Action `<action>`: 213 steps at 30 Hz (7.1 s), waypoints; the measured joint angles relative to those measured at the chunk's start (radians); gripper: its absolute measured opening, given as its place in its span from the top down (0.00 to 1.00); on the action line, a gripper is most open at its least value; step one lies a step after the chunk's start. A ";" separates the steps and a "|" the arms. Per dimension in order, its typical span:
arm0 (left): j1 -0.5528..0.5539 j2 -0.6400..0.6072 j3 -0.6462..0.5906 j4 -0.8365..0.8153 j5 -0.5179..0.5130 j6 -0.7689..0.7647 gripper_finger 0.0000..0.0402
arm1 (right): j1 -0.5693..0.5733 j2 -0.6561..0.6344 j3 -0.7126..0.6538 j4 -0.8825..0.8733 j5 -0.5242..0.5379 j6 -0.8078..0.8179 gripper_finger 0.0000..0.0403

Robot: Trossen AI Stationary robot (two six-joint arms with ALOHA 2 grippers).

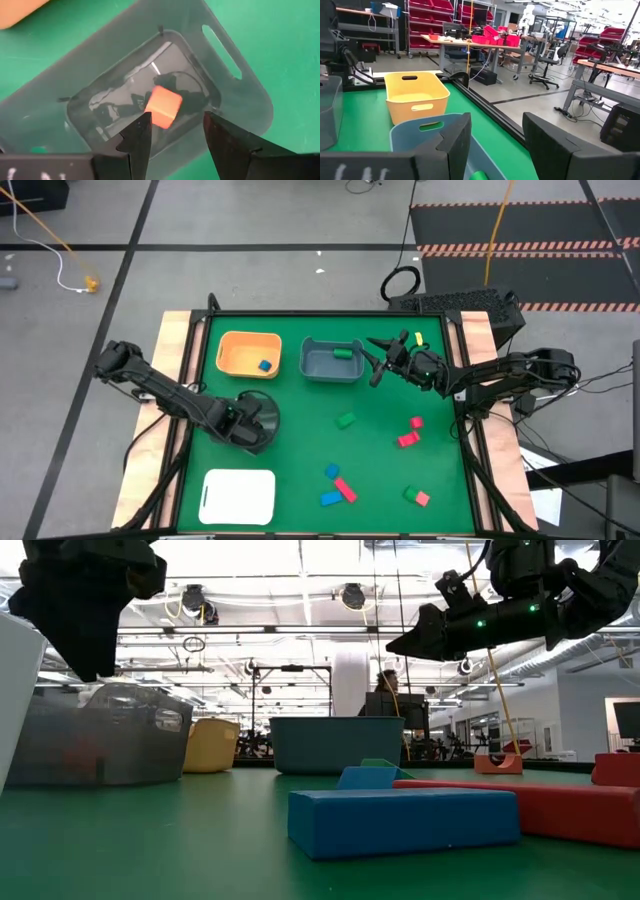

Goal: Sort & place blocks by color
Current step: Put the green triangular block into the blue bin, then put the red arch block into the white bin

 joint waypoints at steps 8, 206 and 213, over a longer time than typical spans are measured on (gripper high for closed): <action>0.008 -0.009 0.039 0.008 -0.086 0.060 0.47 | 0.000 0.000 0.000 0.001 0.000 0.000 0.58; 0.502 0.277 -0.061 1.295 -0.179 1.069 0.48 | -0.014 0.000 0.000 0.121 0.000 0.389 0.58; 0.357 0.146 -0.060 1.331 -0.124 1.128 0.48 | -0.014 0.000 0.000 0.119 0.000 0.389 0.58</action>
